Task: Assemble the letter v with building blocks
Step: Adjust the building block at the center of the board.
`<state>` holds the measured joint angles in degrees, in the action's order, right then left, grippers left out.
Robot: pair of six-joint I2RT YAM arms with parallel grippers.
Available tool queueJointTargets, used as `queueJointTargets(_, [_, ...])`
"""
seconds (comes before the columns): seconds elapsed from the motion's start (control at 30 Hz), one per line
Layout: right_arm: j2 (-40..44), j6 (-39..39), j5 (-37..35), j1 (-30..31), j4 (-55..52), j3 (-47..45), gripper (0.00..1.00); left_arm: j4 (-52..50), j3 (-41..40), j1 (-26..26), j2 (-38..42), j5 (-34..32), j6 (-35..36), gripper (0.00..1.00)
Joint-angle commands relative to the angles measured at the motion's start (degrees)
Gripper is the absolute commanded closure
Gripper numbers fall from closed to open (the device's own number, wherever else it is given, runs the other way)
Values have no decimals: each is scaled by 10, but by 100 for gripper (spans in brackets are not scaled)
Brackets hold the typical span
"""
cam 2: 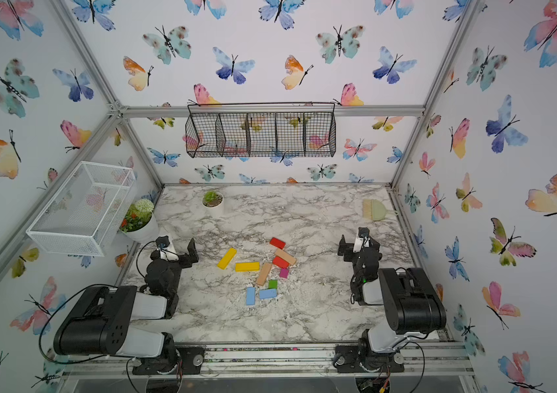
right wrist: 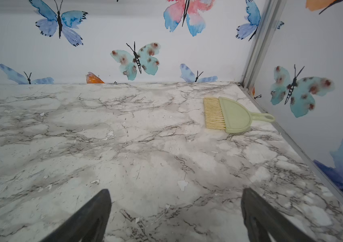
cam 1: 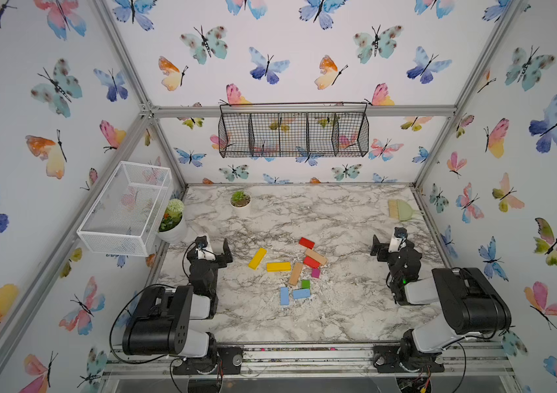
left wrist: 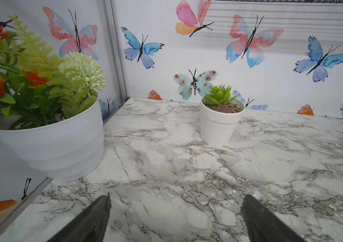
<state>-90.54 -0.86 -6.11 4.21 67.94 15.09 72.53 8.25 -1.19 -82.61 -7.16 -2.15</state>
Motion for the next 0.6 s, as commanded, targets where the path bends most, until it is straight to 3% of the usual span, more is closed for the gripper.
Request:
queueJointTargets(0.0, [-2, 4, 9, 2, 5, 0, 2, -2, 1, 3, -3, 10, 2, 2])
queueJointTargets(0.57, [-2, 3, 10, 2, -3, 3, 2, -5, 4, 1, -4, 6, 6, 2])
